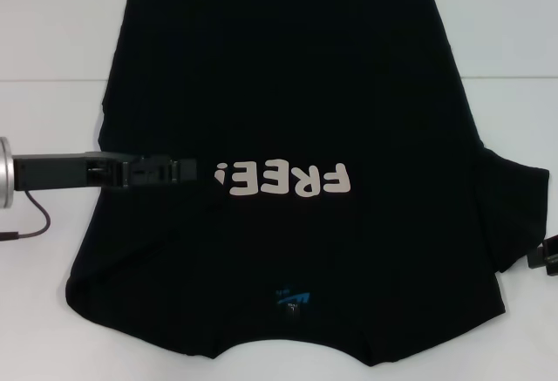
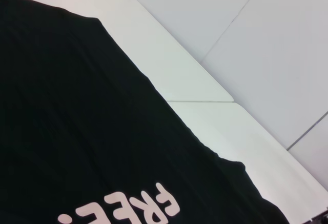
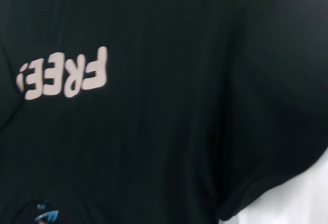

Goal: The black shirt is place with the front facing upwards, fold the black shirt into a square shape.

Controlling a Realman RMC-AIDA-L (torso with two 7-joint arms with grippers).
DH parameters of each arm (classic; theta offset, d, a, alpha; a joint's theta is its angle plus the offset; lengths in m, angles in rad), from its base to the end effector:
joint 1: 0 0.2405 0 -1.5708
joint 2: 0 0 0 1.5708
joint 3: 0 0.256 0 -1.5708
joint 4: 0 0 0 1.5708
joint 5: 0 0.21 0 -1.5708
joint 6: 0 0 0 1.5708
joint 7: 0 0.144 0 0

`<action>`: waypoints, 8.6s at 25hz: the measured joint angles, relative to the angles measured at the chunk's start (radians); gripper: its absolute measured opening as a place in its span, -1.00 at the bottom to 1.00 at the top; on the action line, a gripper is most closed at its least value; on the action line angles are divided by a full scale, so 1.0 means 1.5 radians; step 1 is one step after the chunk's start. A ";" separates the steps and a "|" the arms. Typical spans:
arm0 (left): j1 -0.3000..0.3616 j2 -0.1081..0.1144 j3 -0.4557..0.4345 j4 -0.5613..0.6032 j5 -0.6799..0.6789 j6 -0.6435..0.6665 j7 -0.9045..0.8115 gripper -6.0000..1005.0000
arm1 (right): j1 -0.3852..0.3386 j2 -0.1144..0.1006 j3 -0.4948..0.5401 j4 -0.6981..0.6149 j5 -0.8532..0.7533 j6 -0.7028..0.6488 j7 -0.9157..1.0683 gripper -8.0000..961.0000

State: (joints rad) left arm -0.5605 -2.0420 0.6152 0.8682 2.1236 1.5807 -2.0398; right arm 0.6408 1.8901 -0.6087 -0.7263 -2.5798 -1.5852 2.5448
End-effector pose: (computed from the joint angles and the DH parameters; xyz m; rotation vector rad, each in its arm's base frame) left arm -0.2589 0.3558 0.0542 -2.5014 -1.2726 -0.6376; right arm 0.3197 0.3505 0.0809 -2.0951 1.9577 0.0322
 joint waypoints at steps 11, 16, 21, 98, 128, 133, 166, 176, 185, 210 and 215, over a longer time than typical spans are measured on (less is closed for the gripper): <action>-0.001 -0.002 -0.003 -0.011 -0.004 -0.013 0.007 0.40 | 0.030 0.015 -0.004 0.070 -0.001 0.098 0.023 -0.24; 0.000 -0.002 -0.004 -0.011 -0.005 -0.023 0.007 0.40 | 0.038 0.016 -0.032 0.087 -0.006 0.129 0.046 -0.29; 0.000 -0.003 -0.006 -0.010 -0.006 -0.030 0.008 0.39 | 0.039 0.018 -0.047 0.079 -0.001 0.129 0.053 -0.33; 0.079 0.033 -0.167 -0.019 0.248 0.030 -0.324 0.18 | 0.095 -0.029 -0.019 -0.025 0.206 0.082 -0.024 0.42; 0.050 0.028 -0.143 -0.096 0.253 -0.062 -0.332 -0.23 | 0.075 -0.030 -0.016 -0.024 0.210 0.080 -0.034 0.34; 0.052 0.029 -0.146 -0.094 0.250 -0.054 -0.326 -0.38 | 0.070 -0.036 -0.009 -0.006 0.210 0.082 -0.034 0.33; 0.015 0.041 -0.147 -0.099 0.156 -0.019 -0.260 -0.94 | 0.037 0.022 -0.028 0.008 -0.064 -0.003 -0.159 0.25; 0.020 0.042 -0.147 -0.099 0.155 -0.020 -0.261 -0.94 | 0.045 0.027 -0.038 0.015 -0.075 0.020 -0.157 0.22; 0.018 0.041 -0.147 -0.100 0.154 -0.020 -0.262 -0.94 | 0.046 0.043 -0.073 0.016 -0.076 0.049 -0.158 0.20; 0.015 0.041 -0.147 -0.107 0.152 -0.025 -0.262 -0.93 | 0.074 0.053 -0.059 0.052 -0.058 0.026 -0.149 0.14; 0.015 0.041 -0.147 -0.108 0.152 -0.023 -0.262 -0.93 | 0.073 0.053 -0.057 0.053 -0.057 0.025 -0.146 0.03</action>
State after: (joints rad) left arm -0.5385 -1.9809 0.3942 0.7060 2.3515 1.5464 -2.4329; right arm 0.7507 1.9696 -0.6944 -0.6473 -2.6649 -1.5471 2.3255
